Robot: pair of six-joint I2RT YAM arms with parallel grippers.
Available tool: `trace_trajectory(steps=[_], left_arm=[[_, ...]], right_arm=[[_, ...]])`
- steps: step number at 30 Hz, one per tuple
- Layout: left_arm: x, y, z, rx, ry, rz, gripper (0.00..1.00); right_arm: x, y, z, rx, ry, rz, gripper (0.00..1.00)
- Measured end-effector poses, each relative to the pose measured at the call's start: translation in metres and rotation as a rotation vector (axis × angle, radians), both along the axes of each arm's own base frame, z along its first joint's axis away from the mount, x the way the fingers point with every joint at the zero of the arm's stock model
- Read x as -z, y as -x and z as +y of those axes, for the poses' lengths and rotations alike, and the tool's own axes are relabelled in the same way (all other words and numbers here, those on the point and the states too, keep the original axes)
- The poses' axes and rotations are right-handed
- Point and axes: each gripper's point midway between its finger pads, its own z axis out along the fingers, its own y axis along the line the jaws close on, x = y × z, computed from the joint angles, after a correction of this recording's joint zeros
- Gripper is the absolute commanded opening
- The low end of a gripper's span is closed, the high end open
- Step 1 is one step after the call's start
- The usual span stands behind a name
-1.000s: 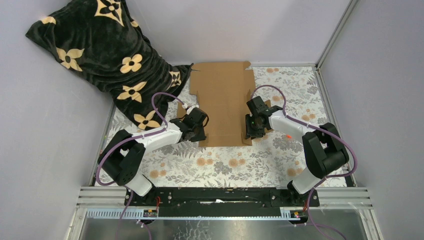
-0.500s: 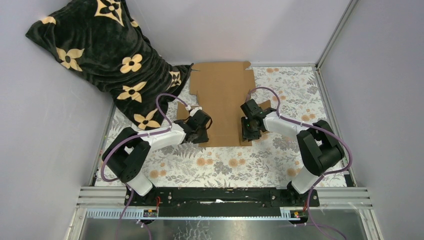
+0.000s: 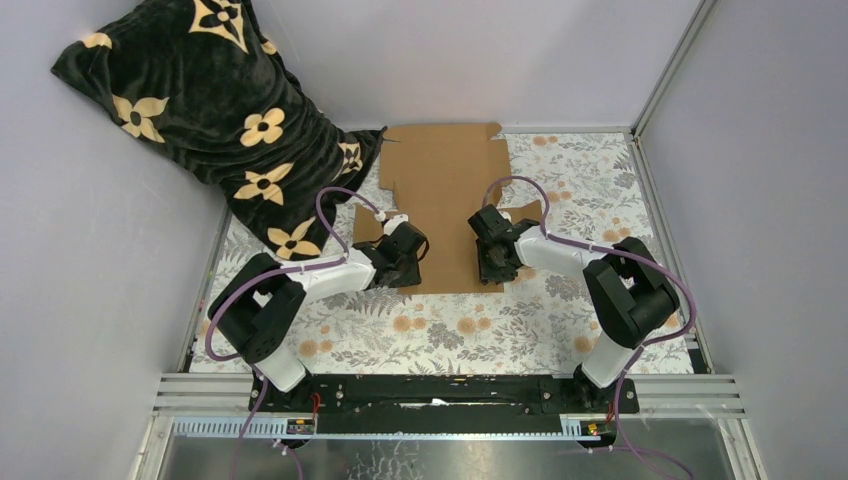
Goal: Fold the paper box
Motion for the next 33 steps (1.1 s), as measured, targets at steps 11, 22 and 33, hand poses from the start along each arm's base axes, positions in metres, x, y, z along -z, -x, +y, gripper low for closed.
trace_trajectory(steps=[11, 22, 33], left_arm=[[0.0, 0.001, 0.0, 0.003, 0.001, -0.011, 0.39], [-0.001, 0.004, -0.002, 0.036, 0.042, -0.046, 0.4], [-0.018, 0.019, 0.004, 0.111, 0.042, -0.049, 0.47]], right_arm=[[0.0, 0.0, 0.002, -0.005, 0.012, 0.0, 0.44], [0.0, 0.0, 0.004, 0.003, 0.02, 0.017, 0.47], [-0.011, 0.001, 0.006, -0.016, 0.015, 0.033, 0.53]])
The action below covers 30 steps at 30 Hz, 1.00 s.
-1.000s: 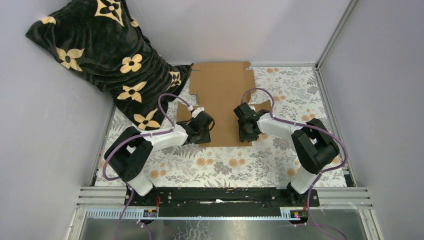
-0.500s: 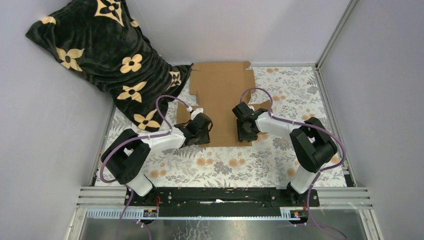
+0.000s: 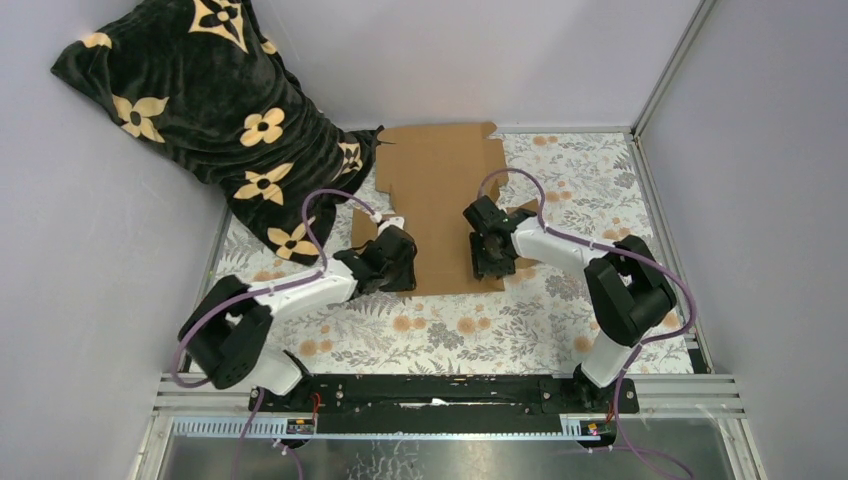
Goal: Fold the paper box
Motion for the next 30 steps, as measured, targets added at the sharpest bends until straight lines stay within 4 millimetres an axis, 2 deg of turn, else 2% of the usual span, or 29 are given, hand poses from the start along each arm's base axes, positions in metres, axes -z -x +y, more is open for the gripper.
trace_trajectory(steps=[2, 3, 5, 6, 7, 8, 11, 12, 14, 16, 17, 18, 19, 20, 21, 22, 23, 27, 30], left_arm=[[-0.022, 0.003, 0.003, 0.015, -0.001, -0.015, 0.5], [-0.026, 0.002, 0.003, 0.018, 0.002, -0.022, 0.53], [-0.058, -0.005, -0.001, 0.026, 0.014, -0.061, 0.63], [-0.074, -0.009, -0.005, 0.03, 0.027, -0.087, 0.82], [-0.096, -0.016, -0.009, 0.032, 0.05, -0.121, 0.94], [-0.118, -0.021, -0.014, 0.035, 0.08, -0.16, 0.98], [-0.171, -0.026, -0.022, 0.044, 0.168, -0.256, 0.99], [-0.186, -0.025, -0.022, 0.047, 0.2, -0.281, 0.99], [-0.203, -0.019, -0.02, 0.049, 0.24, -0.307, 0.99], [-0.208, -0.011, -0.016, 0.044, 0.268, -0.313, 0.99], [-0.207, -0.006, -0.013, 0.038, 0.279, -0.307, 0.99], [-0.203, -0.001, -0.009, 0.029, 0.287, -0.298, 0.99], [-0.195, 0.005, -0.005, 0.015, 0.292, -0.281, 0.99], [-0.189, 0.009, -0.001, 0.002, 0.297, -0.267, 0.99], [-0.181, 0.014, 0.003, -0.014, 0.304, -0.252, 0.99], [-0.17, 0.02, 0.008, -0.033, 0.309, -0.233, 0.99], [-0.158, 0.028, 0.013, -0.053, 0.313, -0.211, 0.99], [-0.133, 0.043, 0.025, -0.102, 0.326, -0.159, 0.99], [-0.127, 0.047, 0.027, -0.123, 0.34, -0.143, 0.99]], right_arm=[[-0.017, -0.006, 0.004, -0.017, -0.007, -0.016, 0.55], [-0.029, -0.01, 0.007, -0.026, -0.017, -0.034, 0.56], [-0.065, -0.026, 0.017, -0.044, -0.059, -0.104, 0.62], [-0.085, -0.034, 0.023, -0.053, -0.084, -0.146, 0.64], [-0.107, -0.041, 0.027, -0.06, -0.112, -0.192, 0.67], [-0.129, -0.047, 0.031, -0.067, -0.138, -0.238, 0.69], [-0.192, -0.056, 0.033, -0.08, -0.205, -0.375, 0.78], [-0.205, -0.056, 0.031, -0.081, -0.218, -0.401, 0.81], [-0.22, -0.052, 0.023, -0.083, -0.232, -0.436, 0.84], [-0.218, -0.046, 0.012, -0.079, -0.222, -0.439, 0.84], [-0.21, -0.042, 0.006, -0.079, -0.211, -0.427, 0.85], [-0.192, -0.035, -0.002, -0.081, -0.184, -0.385, 0.85], [-0.19, -0.034, -0.003, -0.081, -0.18, -0.378, 0.85], [-0.178, -0.031, -0.005, -0.084, -0.166, -0.354, 0.86], [-0.166, -0.026, -0.008, -0.088, -0.152, -0.327, 0.89], [-0.155, -0.021, -0.011, -0.091, -0.139, -0.301, 0.97], [-0.145, -0.016, -0.013, -0.094, -0.13, -0.276, 0.99], [-0.125, -0.004, -0.01, -0.105, -0.156, -0.221, 0.99], [-0.121, 0.004, 0.002, -0.12, -0.234, -0.199, 0.99]])
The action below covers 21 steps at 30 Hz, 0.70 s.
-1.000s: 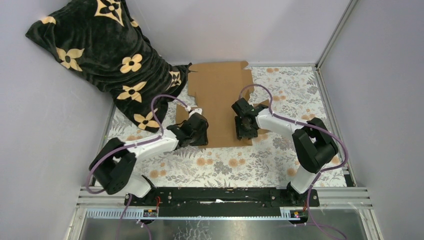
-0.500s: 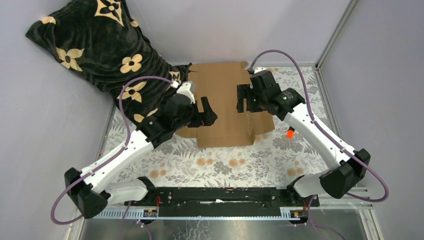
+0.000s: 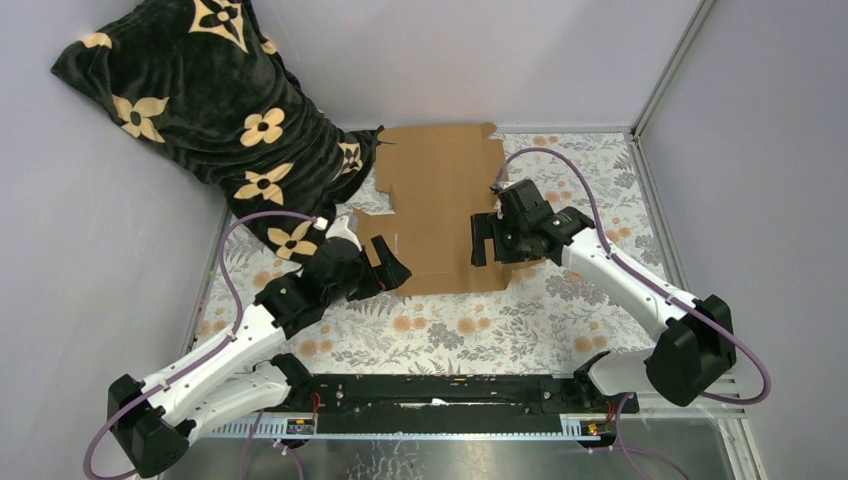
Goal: Fold the paper box
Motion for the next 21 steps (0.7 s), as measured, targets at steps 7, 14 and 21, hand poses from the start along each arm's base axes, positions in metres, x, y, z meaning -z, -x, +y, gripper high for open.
trace_trajectory(steps=[7, 14, 21], left_arm=[[0.006, 0.008, 0.001, -0.046, 0.11, 0.006, 0.99], [-0.003, 0.007, 0.005, -0.087, 0.168, -0.033, 0.99], [0.002, 0.004, 0.002, -0.108, 0.172, 0.002, 0.98]], right_arm=[[0.019, 0.018, 0.014, -0.09, -0.064, 0.045, 0.82], [0.042, 0.042, 0.04, -0.292, 0.077, -0.007, 0.82], [0.049, 0.033, 0.056, -0.4, 0.215, -0.195, 0.82]])
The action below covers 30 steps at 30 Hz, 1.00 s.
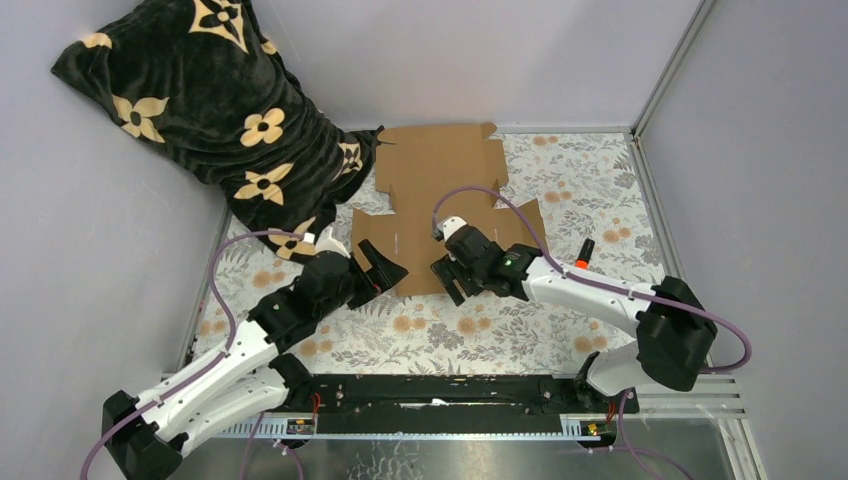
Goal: Fold the paper box
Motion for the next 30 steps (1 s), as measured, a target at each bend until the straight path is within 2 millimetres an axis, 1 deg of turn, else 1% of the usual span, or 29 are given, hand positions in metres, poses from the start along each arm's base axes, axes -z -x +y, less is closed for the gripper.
trace_trajectory(steps=[4, 8, 10, 14, 18, 19, 21, 24, 26, 30], left_arm=[[-0.011, -0.006, 0.009, -0.068, 0.066, 0.005, 0.98], [-0.026, -0.01, 0.027, -0.15, 0.145, -0.033, 0.98], [-0.031, -0.01, 0.036, -0.185, 0.174, -0.042, 0.98], [-0.032, -0.008, 0.047, -0.234, 0.193, -0.031, 0.99], [-0.028, -0.003, 0.055, -0.271, 0.19, -0.015, 0.98], [-0.028, -0.003, 0.057, -0.278, 0.191, -0.016, 0.99], [-0.028, -0.002, 0.06, -0.289, 0.189, -0.017, 0.98], [-0.022, 0.001, 0.063, -0.299, 0.169, 0.003, 0.99], [-0.021, 0.001, 0.064, -0.301, 0.168, 0.003, 0.98], [-0.02, 0.001, 0.066, -0.307, 0.16, 0.006, 0.98]], right_arm=[[0.008, -0.008, 0.006, -0.039, 0.043, -0.062, 0.81], [0.022, -0.005, 0.02, -0.101, 0.084, -0.09, 0.8], [0.03, 0.0, 0.028, -0.137, 0.109, -0.101, 0.8], [0.047, 0.009, 0.04, -0.203, 0.173, -0.127, 0.8], [0.066, 0.013, 0.042, -0.235, 0.254, -0.144, 0.8], [0.069, 0.012, 0.042, -0.233, 0.27, -0.151, 0.8], [0.066, 0.005, 0.047, -0.22, 0.278, -0.186, 0.8], [0.066, -0.007, 0.048, -0.182, 0.308, -0.234, 0.8], [0.065, -0.016, 0.048, -0.15, 0.334, -0.272, 0.8], [0.063, -0.031, 0.049, -0.09, 0.379, -0.339, 0.75]])
